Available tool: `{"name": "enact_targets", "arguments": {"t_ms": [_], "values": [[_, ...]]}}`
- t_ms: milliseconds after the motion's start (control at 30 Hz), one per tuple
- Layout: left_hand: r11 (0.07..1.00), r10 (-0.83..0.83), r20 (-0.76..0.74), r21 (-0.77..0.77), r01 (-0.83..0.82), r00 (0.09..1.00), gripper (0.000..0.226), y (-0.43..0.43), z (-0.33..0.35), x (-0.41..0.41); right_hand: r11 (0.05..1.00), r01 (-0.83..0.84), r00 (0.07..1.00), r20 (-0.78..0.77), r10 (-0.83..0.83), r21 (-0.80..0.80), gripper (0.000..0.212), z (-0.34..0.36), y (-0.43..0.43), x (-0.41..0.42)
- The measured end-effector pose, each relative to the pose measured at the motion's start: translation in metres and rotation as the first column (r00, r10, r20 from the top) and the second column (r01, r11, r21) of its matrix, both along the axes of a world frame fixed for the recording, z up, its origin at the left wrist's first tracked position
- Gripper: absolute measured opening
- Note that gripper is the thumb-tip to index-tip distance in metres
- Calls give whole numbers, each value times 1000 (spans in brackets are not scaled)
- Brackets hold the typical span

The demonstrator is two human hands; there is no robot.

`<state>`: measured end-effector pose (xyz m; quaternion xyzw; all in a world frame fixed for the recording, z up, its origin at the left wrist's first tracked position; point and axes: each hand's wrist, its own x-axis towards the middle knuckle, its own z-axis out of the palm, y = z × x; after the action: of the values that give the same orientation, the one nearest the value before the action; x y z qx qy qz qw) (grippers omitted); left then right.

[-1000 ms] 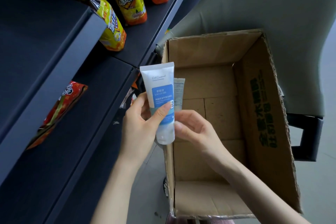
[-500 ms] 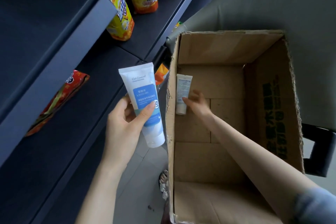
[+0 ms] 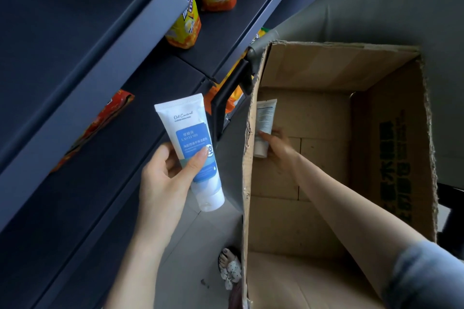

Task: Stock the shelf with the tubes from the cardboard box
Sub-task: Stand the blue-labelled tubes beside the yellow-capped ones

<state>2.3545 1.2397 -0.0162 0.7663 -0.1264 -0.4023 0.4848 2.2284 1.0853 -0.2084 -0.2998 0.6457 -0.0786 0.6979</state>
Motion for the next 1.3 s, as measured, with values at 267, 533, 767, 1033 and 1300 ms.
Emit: {"name": "enact_targets", "arguments": {"t_ms": [267, 533, 767, 1033, 1300], "values": [[1000, 15, 5, -20, -15, 1000, 14, 13, 1, 3, 923, 209, 838, 427, -339, 322, 44, 29, 15, -29], [993, 44, 40, -114, -39, 998, 13, 39, 12, 3, 929, 118, 731, 603, -321, 352, 46, 71, 48, -66], [983, 38, 75, -180, -23, 996, 24, 91, 47, -11, 992, 52, 715, 689, -116, 113, 39, 127, 79, -77], [965, 107, 167, -256, -61, 980, 21, 164, 128, -11, 946, -207, 658, 679, 324, -250, 59, 232, 127, -58], [914, 211, 315, -400, -72, 925, 17, 234, 229, -9, 845, -291, 591, 610, 528, -449, 61, 353, 186, -26]]}}
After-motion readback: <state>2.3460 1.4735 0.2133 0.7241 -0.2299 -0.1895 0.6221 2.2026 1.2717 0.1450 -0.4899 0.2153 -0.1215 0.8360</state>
